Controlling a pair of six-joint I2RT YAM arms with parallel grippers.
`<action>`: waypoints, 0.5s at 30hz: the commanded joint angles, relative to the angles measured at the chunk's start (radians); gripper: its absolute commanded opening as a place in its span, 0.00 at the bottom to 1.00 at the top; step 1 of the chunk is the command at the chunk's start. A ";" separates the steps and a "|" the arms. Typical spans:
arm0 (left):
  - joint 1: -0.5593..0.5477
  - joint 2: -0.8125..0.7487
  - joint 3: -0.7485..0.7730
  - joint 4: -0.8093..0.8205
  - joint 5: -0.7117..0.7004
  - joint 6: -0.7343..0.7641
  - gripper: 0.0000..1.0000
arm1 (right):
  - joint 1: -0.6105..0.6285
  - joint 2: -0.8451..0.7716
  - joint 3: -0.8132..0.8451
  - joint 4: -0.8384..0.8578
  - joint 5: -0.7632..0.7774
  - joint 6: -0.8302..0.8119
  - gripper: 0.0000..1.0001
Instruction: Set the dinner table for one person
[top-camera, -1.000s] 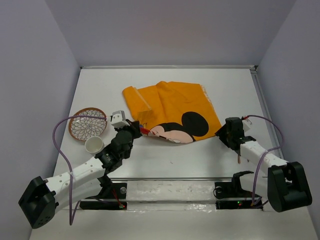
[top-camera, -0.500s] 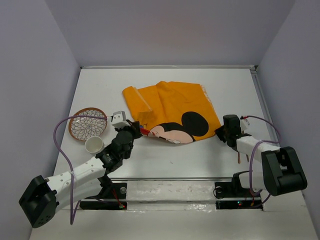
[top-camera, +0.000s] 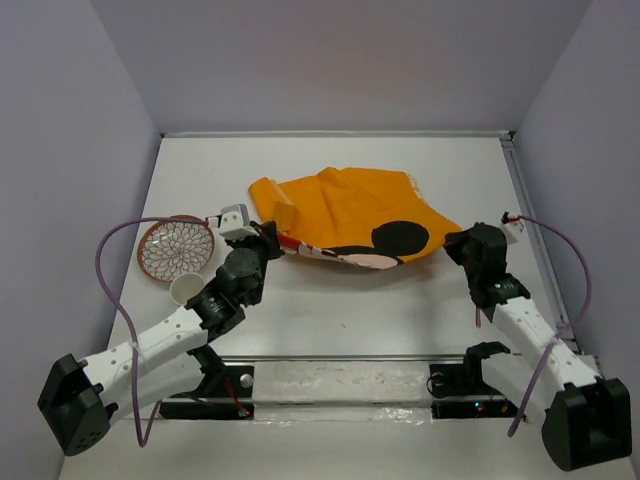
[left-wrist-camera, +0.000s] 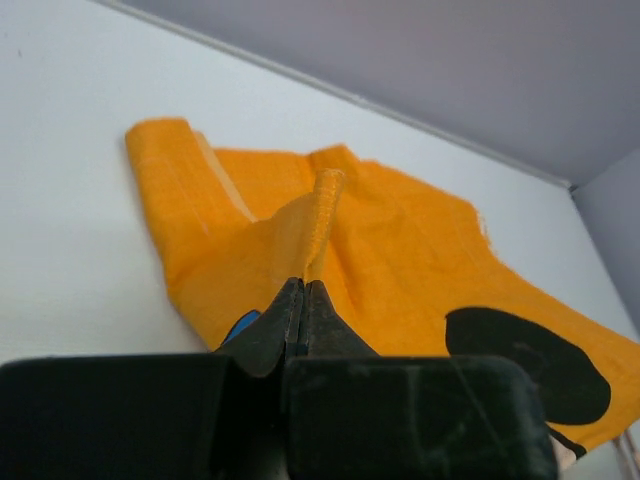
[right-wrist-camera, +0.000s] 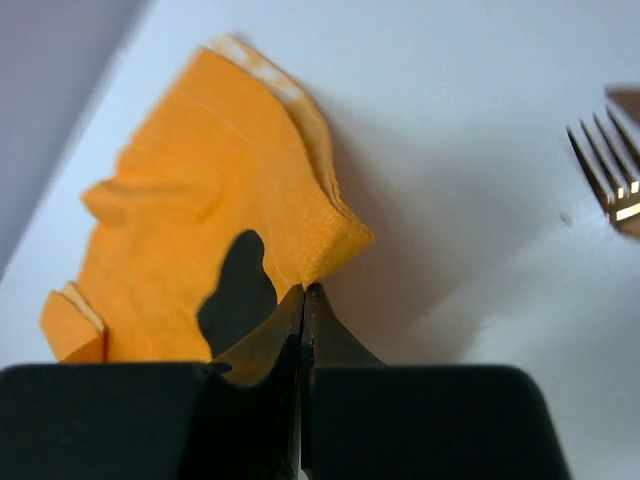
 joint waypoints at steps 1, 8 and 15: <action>-0.001 -0.070 0.166 0.052 -0.100 0.081 0.00 | 0.004 -0.175 0.236 -0.092 0.074 -0.232 0.00; -0.001 -0.113 0.431 0.078 -0.143 0.191 0.00 | 0.004 -0.265 0.649 -0.257 0.011 -0.376 0.00; -0.001 -0.049 0.634 0.097 -0.135 0.312 0.00 | 0.004 -0.149 0.949 -0.340 -0.087 -0.425 0.00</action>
